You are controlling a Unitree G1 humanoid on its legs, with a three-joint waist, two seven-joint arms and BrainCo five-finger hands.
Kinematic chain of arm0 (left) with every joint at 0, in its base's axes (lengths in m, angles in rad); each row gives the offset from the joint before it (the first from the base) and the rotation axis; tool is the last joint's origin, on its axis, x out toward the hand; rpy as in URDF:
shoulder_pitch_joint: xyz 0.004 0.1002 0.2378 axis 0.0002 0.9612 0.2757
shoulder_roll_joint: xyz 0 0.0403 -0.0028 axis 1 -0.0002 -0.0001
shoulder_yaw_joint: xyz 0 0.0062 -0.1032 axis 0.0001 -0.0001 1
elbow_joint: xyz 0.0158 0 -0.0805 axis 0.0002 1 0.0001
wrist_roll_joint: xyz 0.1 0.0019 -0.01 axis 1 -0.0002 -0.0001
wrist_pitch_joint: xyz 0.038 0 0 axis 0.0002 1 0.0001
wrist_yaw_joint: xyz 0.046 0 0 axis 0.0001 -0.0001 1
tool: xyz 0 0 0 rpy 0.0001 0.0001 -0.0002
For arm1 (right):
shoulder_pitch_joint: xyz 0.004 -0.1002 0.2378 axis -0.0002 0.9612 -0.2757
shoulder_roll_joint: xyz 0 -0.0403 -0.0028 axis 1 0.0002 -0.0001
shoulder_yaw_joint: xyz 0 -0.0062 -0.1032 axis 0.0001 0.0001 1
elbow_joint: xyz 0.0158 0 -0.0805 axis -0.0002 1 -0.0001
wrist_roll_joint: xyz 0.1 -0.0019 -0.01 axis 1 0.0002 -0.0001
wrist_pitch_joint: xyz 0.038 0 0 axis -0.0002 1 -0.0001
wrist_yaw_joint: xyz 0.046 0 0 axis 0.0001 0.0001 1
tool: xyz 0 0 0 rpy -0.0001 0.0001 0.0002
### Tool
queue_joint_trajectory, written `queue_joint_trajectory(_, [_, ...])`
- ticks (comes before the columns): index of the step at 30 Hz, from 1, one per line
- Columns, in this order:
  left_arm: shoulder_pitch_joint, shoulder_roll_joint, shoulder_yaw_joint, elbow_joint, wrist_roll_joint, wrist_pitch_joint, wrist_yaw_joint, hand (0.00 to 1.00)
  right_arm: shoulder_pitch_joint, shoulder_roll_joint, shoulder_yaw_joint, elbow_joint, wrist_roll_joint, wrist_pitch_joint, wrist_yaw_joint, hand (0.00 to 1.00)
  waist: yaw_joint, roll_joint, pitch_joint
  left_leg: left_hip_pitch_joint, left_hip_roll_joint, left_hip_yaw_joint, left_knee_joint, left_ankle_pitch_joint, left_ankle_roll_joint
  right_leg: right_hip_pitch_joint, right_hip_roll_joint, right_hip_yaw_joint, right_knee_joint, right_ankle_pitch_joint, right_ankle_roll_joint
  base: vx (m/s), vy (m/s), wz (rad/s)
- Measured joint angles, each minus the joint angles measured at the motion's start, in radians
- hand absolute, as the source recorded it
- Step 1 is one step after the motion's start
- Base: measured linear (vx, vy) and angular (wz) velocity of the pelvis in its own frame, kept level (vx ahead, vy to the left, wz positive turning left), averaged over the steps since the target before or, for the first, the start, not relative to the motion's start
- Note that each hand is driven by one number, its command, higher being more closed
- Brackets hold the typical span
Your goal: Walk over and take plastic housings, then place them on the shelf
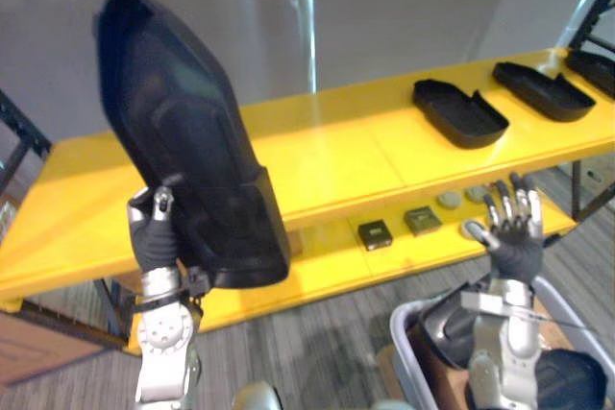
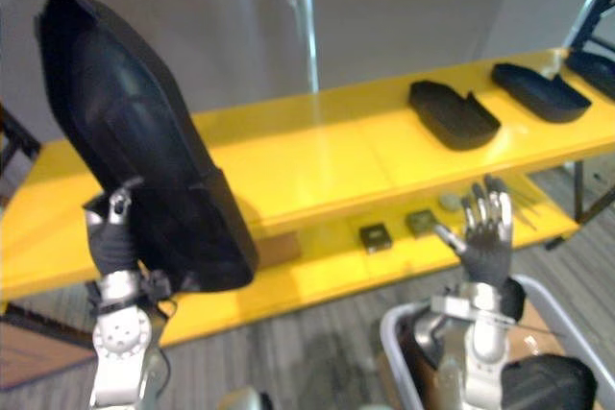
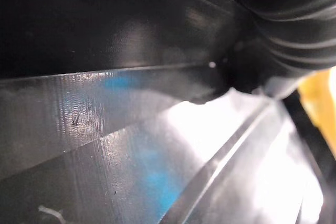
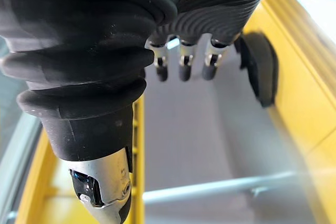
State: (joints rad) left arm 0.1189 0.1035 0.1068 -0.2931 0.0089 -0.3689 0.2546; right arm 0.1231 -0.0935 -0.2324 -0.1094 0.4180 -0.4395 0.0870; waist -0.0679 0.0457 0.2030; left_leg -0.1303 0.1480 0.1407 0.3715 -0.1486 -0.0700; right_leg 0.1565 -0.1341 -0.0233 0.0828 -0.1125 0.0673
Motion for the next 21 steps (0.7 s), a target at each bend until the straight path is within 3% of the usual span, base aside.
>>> queue_joint_trajectory(1, [0.004,0.0,-0.002,0.0,0.003,0.0,-0.002,1.0,0.0,-0.003,0.002,0.0,-0.001,0.0,-0.003,0.0,0.001,0.012,-0.001,0.021,-0.007,-0.039,-0.11,0.02,-0.016,-0.003,-0.003,0.017,0.006,-0.012,0.02,0.13,0.309,-0.6])
queue_joint_trajectory(2, [0.009,0.002,-0.001,0.003,0.006,0.003,0.0,1.0,0.0,-0.002,0.008,0.002,0.001,0.0,-0.007,0.0,0.013,0.019,-0.005,0.054,-0.012,-0.041,-0.132,0.086,-0.041,-0.008,-0.008,0.057,0.037,-0.036,0.048,0.14,0.321,-0.68])
queue_joint_trajectory(4, [0.013,0.012,0.001,0.002,0.005,0.005,0.003,1.0,0.001,-0.003,0.027,-0.001,0.001,0.0,-0.013,0.0,0.025,-0.013,-0.016,0.068,-0.042,-0.012,-0.127,0.062,-0.021,-0.018,-0.043,0.08,0.053,-0.051,0.059,0.12,0.227,-0.47])
queue_joint_trajectory(5, [0.004,0.016,-0.001,-0.001,0.004,0.014,0.0,1.0,-0.006,0.002,0.051,-0.004,-0.002,-0.002,-0.033,0.0,0.023,-0.049,-0.033,0.061,-0.069,0.02,-0.116,0.047,-0.007,-0.033,-0.079,0.087,0.053,-0.051,0.065,0.1,0.153,-0.25])
queue_joint_trajectory(7, [0.002,0.021,-0.001,-0.002,0.003,0.034,-0.003,1.0,-0.011,0.017,0.061,-0.006,0.0,-0.004,-0.046,0.0,0.023,-0.066,-0.042,0.062,-0.081,0.041,-0.116,0.042,0.002,-0.048,-0.094,0.084,0.054,-0.029,0.083,0.13,0.152,-0.25])
queue_joint_trajectory(11, [-0.001,0.043,0.001,-0.002,0.003,0.095,-0.014,1.0,-0.019,0.044,0.077,-0.009,0.0,-0.008,-0.066,0.0,0.026,-0.065,-0.041,0.095,-0.072,0.093,-0.14,0.032,0.009,-0.058,-0.089,0.043,0.029,0.039,0.087,0.08,0.087,-0.46])
queue_joint_trajectory(15, [-0.047,0.045,-0.013,-0.007,0.002,0.185,-0.024,1.0,-0.023,0.045,0.117,-0.008,-0.007,0.003,-0.071,0.0,0.016,-0.058,-0.045,0.11,-0.068,0.138,-0.17,0.032,0.009,-0.07,-0.088,0.02,-0.046,0.11,0.087,0.0,0.021,-0.52])
queue_joint_trajectory(17, [-0.091,0.046,-0.029,0.011,-0.003,0.217,-0.025,1.0,-0.023,0.045,0.127,-0.009,-0.011,0.011,-0.087,0.0,0.0,-0.059,-0.045,0.11,-0.068,0.143,-0.171,0.03,0.01,-0.068,-0.088,0.017,-0.059,0.122,0.09,-0.05,0.021,-0.16])
queue_joint_trajectory(21, [-0.229,0.058,-0.051,0.135,-0.058,0.333,-0.021,1.0,-0.021,0.04,0.128,-0.009,-0.047,0.012,-0.121,0.0,-0.004,-0.053,-0.057,0.113,-0.066,0.172,-0.181,0.03,0.008,-0.09,-0.088,0.013,-0.061,0.125,0.091,-0.08,-0.006,-0.21])
